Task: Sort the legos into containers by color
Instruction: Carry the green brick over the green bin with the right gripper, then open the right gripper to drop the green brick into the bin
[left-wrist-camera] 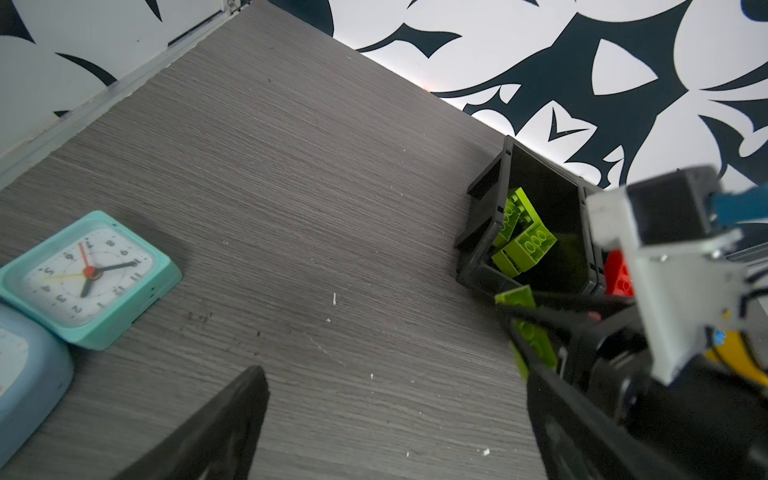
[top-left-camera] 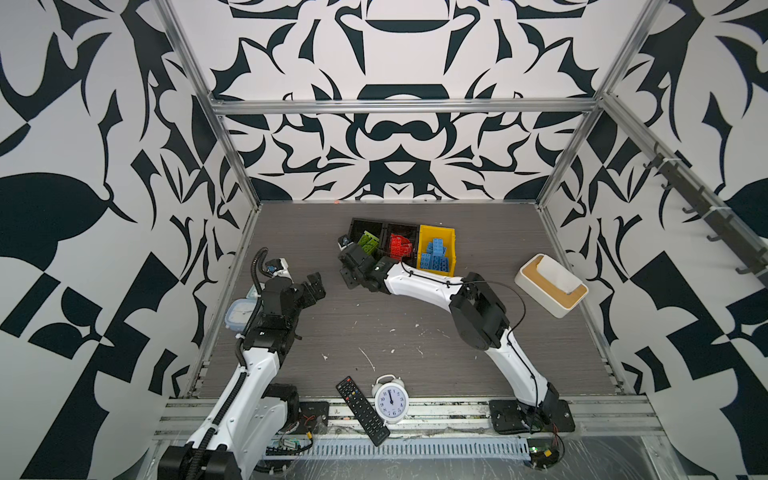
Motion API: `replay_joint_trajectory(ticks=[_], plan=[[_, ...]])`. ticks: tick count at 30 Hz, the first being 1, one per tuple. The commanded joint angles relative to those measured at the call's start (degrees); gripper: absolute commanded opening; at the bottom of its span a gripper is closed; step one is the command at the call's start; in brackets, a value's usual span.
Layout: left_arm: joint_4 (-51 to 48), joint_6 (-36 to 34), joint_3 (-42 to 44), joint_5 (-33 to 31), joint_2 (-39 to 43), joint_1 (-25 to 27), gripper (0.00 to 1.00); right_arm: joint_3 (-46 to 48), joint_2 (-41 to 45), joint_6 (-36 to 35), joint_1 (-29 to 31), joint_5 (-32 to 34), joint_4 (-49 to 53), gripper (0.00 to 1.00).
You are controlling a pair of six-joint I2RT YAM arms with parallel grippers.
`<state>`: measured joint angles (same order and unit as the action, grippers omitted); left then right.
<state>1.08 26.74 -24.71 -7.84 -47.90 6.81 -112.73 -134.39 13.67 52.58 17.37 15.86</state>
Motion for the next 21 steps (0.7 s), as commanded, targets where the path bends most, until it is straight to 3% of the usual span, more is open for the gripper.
replay_joint_trajectory(ticks=[1, 8, 11, 15, 19, 21], plan=[[0.3, -0.7, 0.9, -0.5, 1.0, -0.2, 1.0, -5.3, 0.4, -2.5, -2.2, 2.7, -3.6, 0.21], [-0.2, -2.1, 0.5, -2.4, 1.1, -0.1, 1.0, -15.9, -6.3, -1.9, -5.6, 2.5, -3.4, 0.3], [0.5, -2.3, 0.8, -3.1, 1.1, -0.2, 1.0, -19.6, -9.6, -1.6, -6.1, 2.5, -2.5, 0.48], [1.0, -3.5, 0.6, -4.2, 0.7, -0.1, 1.0, -21.9, -10.3, -0.8, -6.1, 1.5, -1.6, 0.59], [4.9, -7.1, 1.8, -7.4, 0.2, -0.2, 1.0, -15.1, -3.8, 0.0, -5.2, -2.0, -4.3, 0.66], [15.1, -12.3, 5.1, -10.2, -1.4, -0.2, 1.0, -4.7, 4.5, -0.5, -4.2, -4.5, -9.9, 0.67]])
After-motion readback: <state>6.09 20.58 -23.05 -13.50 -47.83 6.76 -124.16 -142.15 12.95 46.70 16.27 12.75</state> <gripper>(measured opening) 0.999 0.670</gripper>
